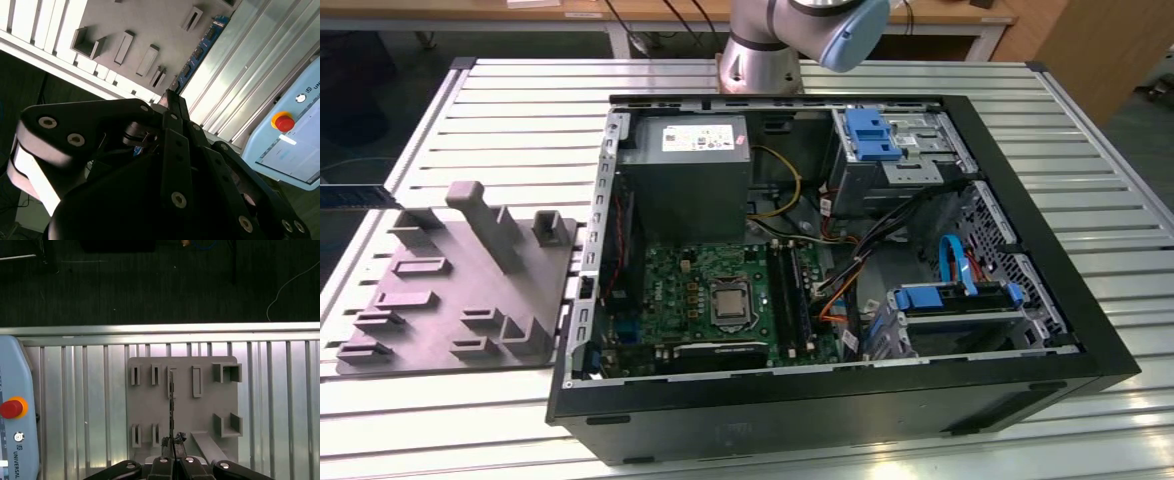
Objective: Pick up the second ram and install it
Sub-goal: 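Pick up the second ram and move it above second insertion slot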
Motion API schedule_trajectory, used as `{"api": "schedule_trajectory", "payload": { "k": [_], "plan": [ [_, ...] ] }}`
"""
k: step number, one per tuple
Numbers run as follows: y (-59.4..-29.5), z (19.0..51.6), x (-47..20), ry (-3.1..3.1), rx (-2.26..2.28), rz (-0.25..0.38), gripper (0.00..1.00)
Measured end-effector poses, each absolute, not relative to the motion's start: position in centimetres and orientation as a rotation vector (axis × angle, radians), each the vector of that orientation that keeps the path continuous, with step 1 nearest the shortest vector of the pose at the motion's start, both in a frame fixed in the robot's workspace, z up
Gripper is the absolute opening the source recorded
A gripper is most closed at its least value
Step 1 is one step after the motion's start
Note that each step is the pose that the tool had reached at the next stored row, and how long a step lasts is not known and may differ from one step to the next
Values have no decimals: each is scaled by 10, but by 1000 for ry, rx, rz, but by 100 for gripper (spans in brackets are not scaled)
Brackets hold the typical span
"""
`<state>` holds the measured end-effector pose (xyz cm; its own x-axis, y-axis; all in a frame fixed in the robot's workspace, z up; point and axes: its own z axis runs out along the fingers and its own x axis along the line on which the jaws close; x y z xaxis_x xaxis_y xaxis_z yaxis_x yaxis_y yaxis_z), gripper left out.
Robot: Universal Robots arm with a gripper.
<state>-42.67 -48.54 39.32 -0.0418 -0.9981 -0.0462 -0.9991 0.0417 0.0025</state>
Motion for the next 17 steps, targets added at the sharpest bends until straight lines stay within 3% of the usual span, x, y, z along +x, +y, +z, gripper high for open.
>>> {"api": "schedule_trajectory", "payload": {
  "k": [17],
  "plan": [
    [-485, 393, -401, 2244, -2152, 53, 11]
  ]
}}
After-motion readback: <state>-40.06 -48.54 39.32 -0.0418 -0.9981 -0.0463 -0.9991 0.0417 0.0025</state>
